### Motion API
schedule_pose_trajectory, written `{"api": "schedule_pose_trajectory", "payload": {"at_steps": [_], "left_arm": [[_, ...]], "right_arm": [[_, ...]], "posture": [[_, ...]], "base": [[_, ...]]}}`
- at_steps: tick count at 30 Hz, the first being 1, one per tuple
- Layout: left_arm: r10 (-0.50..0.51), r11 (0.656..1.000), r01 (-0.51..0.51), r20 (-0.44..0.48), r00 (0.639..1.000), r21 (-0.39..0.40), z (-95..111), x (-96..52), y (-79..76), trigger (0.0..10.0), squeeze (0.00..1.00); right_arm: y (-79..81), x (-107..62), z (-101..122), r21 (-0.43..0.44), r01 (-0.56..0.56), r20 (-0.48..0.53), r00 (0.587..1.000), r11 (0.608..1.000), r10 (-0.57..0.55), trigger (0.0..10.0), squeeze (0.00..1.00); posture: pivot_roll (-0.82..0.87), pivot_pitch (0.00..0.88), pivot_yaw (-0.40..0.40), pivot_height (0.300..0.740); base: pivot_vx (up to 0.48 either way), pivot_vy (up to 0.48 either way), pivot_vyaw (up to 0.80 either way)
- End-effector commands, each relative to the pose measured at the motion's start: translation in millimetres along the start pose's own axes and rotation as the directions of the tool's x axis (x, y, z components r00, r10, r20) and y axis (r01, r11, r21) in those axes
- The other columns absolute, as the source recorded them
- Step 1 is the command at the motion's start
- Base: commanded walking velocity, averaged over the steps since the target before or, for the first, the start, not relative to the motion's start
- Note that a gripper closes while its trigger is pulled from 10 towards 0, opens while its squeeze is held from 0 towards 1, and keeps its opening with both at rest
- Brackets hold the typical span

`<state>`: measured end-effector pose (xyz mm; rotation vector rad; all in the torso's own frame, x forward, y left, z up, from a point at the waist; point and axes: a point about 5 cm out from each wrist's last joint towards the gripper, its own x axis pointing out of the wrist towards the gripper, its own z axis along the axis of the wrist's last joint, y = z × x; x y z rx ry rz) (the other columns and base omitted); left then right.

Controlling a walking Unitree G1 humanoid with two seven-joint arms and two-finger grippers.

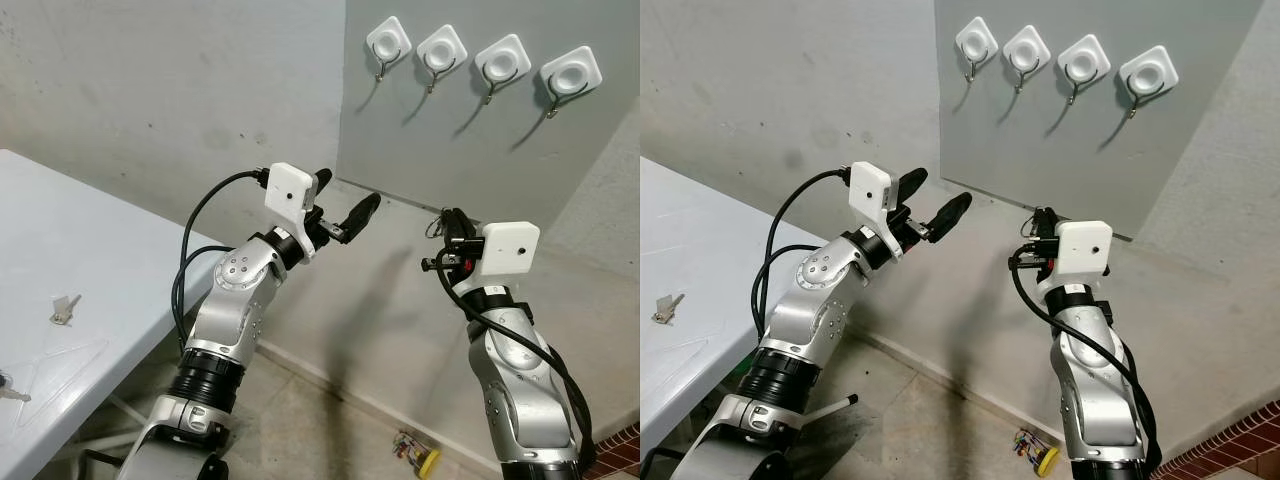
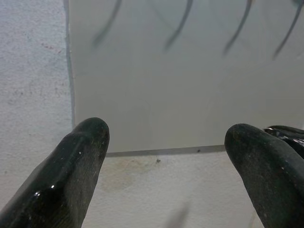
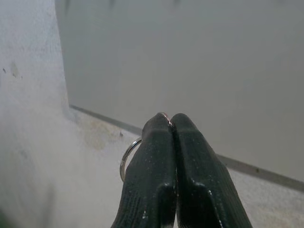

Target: Hang keys on a hook

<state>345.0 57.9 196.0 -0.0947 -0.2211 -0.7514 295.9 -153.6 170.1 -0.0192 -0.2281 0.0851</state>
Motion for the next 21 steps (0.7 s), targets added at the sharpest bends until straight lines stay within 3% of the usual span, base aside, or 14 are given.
{"api": "schedule_pose_trajectory", "payload": {"at_steps": [1,21], "left_arm": [[-0.02,1.0,0.02,0.009,1.0,0.017,6,3.8,-1.9,10.0,0.0],[-0.056,0.998,0.056,0.02,0.998,-0.011,10,10.3,-7.9,10.0,0.0]], "right_arm": [[3.1,4.9,4,0.004,-0.012,0.026,1.0,1.0,0.012,10.0,0.0],[9.2,31.9,24,0.028,-0.032,0.108,0.994,0.999,0.028,10.0,0.0]], "posture": [[-0.09,0.04,0.037,0.74],[-0.08,0.055,0.031,0.74]], "base": [[0.0,0.0,0.0],[0.0,0.0,0.0]]}}
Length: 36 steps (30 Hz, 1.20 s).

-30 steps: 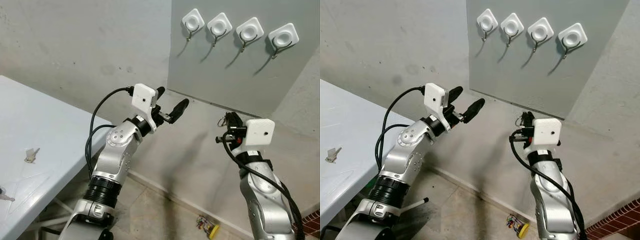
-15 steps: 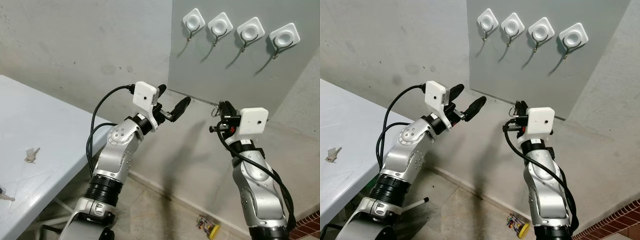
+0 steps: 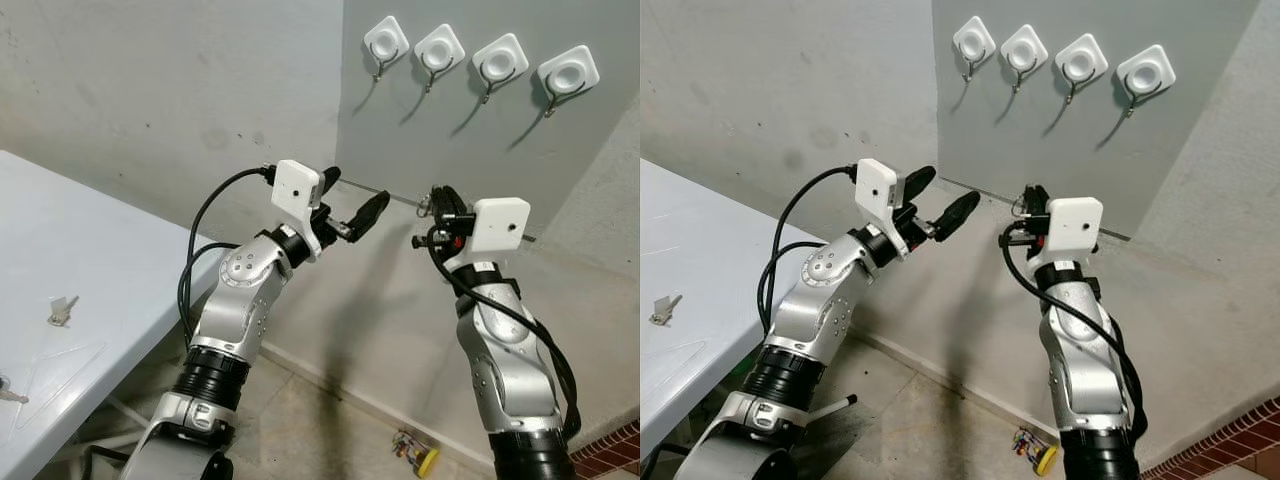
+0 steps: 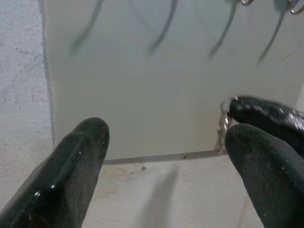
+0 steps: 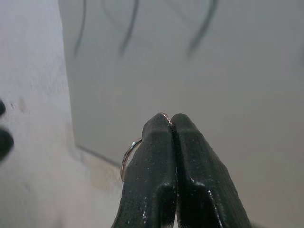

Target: Hang keys on a hook

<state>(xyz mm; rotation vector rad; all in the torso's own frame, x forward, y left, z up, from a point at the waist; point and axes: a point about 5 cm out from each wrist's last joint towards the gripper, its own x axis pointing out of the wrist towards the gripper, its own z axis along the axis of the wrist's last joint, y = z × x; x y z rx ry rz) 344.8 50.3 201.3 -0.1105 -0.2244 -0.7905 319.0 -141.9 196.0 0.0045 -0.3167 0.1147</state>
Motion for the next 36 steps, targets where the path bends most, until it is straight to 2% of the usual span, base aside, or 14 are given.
{"api": "schedule_pose_trajectory", "payload": {"at_steps": [1,8,14,26,36], "left_arm": [[-0.02,1.0,0.02,0.013,1.0,0.004,6,4.3,-2.6,10.0,0.0],[-0.038,0.999,0.038,0.012,0.999,0.014,6,3.2,-5.4,10.0,0.0],[-0.048,0.999,0.048,0.008,0.999,0.007,4,1.8,-7.2,10.0,0.0],[-0.077,0.997,0.077,0.007,0.997,0.007,3,5.6,-11.5,10.0,0.0],[-0.073,0.997,0.073,0.008,0.997,0.012,5,5.6,-9.3,10.0,0.0]], "right_arm": [[-0.2,5.1,5,0.005,-0.005,0.025,1.0,1.0,0.005,10.0,0.0],[-5.1,11.2,16,-0.004,-0.001,0.074,0.997,1.0,0.002,10.0,0.0],[-15.3,3.5,24,0.017,-0.008,0.121,0.993,1.0,0.006,10.0,0.0],[-17.6,-2.4,43,0.061,-0.03,0.231,0.973,0.998,0.015,10.0,0.0],[-29.7,-1.3,55,0.096,0.032,0.272,0.961,0.995,-0.057,10.0,0.0]], "posture": [[-0.08,0.055,0.031,0.74],[-0.08,0.047,0.026,0.74],[-0.08,0.041,0.026,0.74],[-0.1,0.03,0.031,0.74],[-0.1,0.046,0.035,0.74]], "base": [[0.0,0.0,0.0],[0.0,0.0,0.0],[0.0,0.0,0.0],[0.0,0.0,0.0],[0.0,0.0,0.0]]}}
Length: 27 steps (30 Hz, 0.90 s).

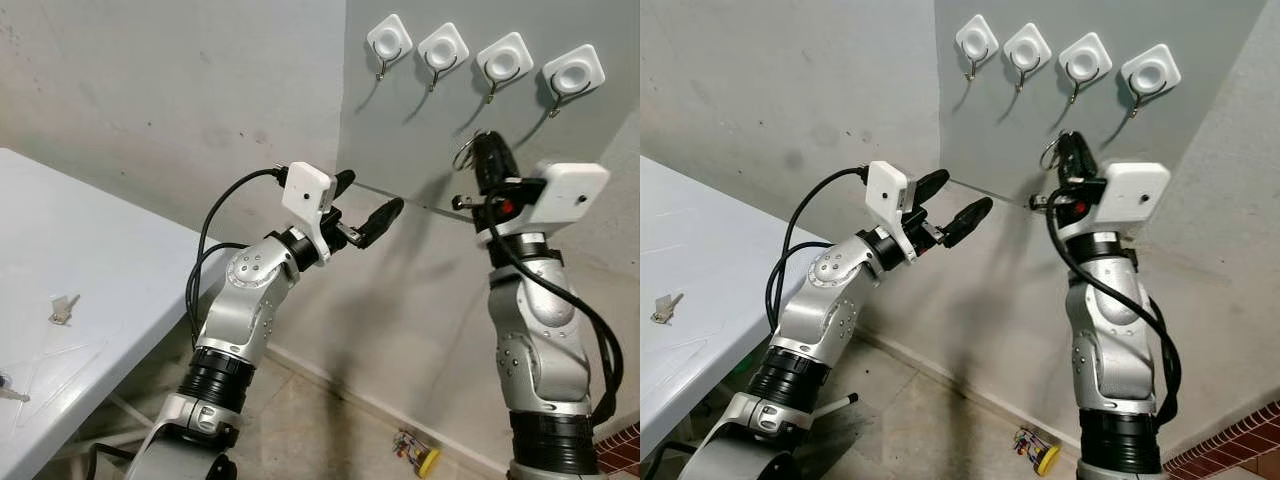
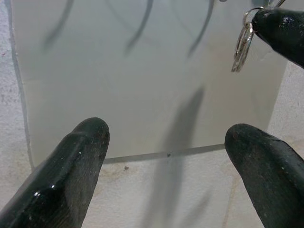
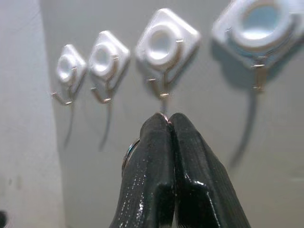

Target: Hang keys on a hook

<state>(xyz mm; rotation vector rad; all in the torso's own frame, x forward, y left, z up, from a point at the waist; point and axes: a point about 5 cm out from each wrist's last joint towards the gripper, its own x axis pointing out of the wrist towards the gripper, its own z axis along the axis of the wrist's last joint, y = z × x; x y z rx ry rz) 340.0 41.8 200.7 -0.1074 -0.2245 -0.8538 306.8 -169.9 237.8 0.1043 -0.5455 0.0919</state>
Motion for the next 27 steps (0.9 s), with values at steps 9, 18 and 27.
{"api": "schedule_pose_trajectory", "payload": {"at_steps": [9,18,27], "left_arm": [[-0.061,0.998,0.06,0.018,0.998,0.028,8,6.4,-10.8,10.0,0.0],[-0.091,0.996,0.091,0.025,0.996,0.02,10,7.3,-15.1,10.0,0.0],[-0.085,0.996,0.084,0.024,0.996,0.023,12,7.9,-12.3,10.0,0.0]], "right_arm": [[-11.0,4.9,18,0.038,0.073,0.083,0.994,0.997,-0.075,10.0,0.0],[-14.8,-1.4,22,0.045,0.094,0.097,0.99,0.995,-0.098,10.0,0.0],[-19.0,-13.4,22,0.048,0.1,0.089,0.991,0.994,-0.104,10.0,0.0]], "posture": [[-0.1,0.054,0.041,0.74],[-0.1,0.056,0.049,0.74],[-0.1,0.061,0.052,0.74]], "base": [[0.0,0.0,0.0],[0.0,0.0,0.0],[0.0,0.0,0.0]]}}
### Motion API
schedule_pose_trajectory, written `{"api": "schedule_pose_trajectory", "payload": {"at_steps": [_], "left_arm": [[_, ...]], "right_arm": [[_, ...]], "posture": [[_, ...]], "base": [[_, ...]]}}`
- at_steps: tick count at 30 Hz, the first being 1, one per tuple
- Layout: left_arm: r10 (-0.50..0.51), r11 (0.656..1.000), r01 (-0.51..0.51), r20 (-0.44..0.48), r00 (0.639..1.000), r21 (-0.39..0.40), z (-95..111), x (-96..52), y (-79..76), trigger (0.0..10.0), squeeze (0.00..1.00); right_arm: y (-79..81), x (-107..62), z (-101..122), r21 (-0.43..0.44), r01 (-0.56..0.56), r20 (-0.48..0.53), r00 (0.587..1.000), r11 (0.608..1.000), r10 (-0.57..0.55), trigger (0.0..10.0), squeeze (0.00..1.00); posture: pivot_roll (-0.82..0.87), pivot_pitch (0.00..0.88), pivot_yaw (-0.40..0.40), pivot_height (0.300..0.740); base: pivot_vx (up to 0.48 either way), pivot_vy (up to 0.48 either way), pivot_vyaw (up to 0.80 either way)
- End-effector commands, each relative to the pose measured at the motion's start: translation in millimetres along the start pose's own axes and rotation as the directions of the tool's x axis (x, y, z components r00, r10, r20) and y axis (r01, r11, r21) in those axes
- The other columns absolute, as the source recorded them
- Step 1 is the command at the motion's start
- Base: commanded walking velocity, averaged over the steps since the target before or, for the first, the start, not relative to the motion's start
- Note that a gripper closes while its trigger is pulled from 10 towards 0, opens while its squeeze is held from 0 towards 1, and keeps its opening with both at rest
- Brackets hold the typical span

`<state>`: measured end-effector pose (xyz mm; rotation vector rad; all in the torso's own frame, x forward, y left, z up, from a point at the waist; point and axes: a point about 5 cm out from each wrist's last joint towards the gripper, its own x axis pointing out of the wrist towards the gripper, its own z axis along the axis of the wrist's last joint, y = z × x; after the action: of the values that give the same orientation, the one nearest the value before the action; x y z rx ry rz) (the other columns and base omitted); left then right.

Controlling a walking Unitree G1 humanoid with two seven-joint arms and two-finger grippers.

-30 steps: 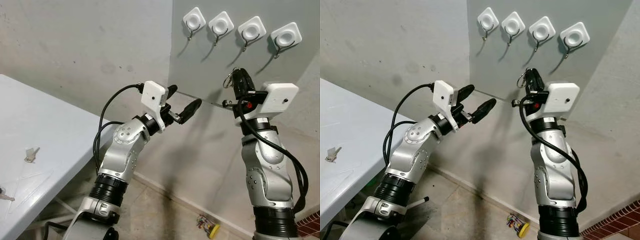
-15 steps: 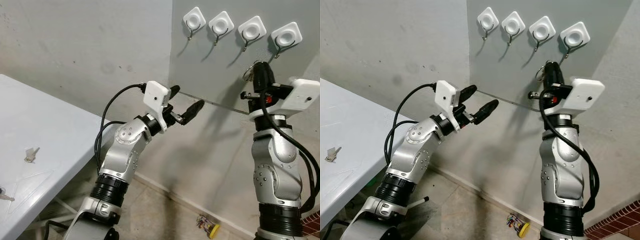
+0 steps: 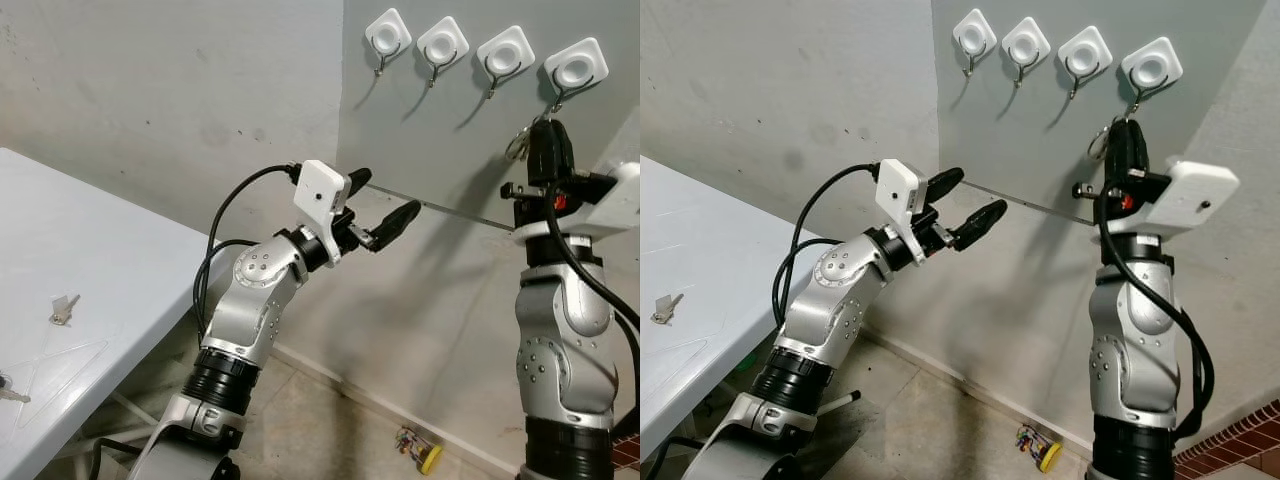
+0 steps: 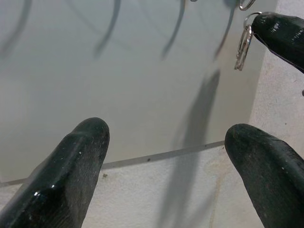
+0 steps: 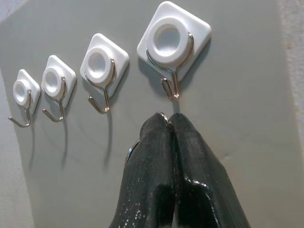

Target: Hang keys on a hook

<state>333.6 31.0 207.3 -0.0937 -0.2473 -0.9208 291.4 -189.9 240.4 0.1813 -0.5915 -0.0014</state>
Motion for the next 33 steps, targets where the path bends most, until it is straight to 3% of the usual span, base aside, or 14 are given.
{"api": "schedule_pose_trajectory", "payload": {"at_steps": [1,33], "left_arm": [[-0.015,1.0,0.014,0.009,1.0,0.011,6,2.4,0.2,10.0,0.0],[-0.021,1.0,0.021,0.011,1.0,0.012,4,3.1,-2.5,10.0,0.0]], "right_arm": [[-1.4,-0.5,10,0.0,-0.003,0.038,0.999,1.0,0.003,10.0,0.0],[-0.4,11.4,25,0.012,-0.034,0.078,0.996,0.999,0.033,10.0,0.0]], "posture": [[-0.1,0.061,0.052,0.74],[-0.1,0.036,0.043,0.74]], "base": [[0.0,0.0,0.0],[0.0,0.0,0.0]]}}
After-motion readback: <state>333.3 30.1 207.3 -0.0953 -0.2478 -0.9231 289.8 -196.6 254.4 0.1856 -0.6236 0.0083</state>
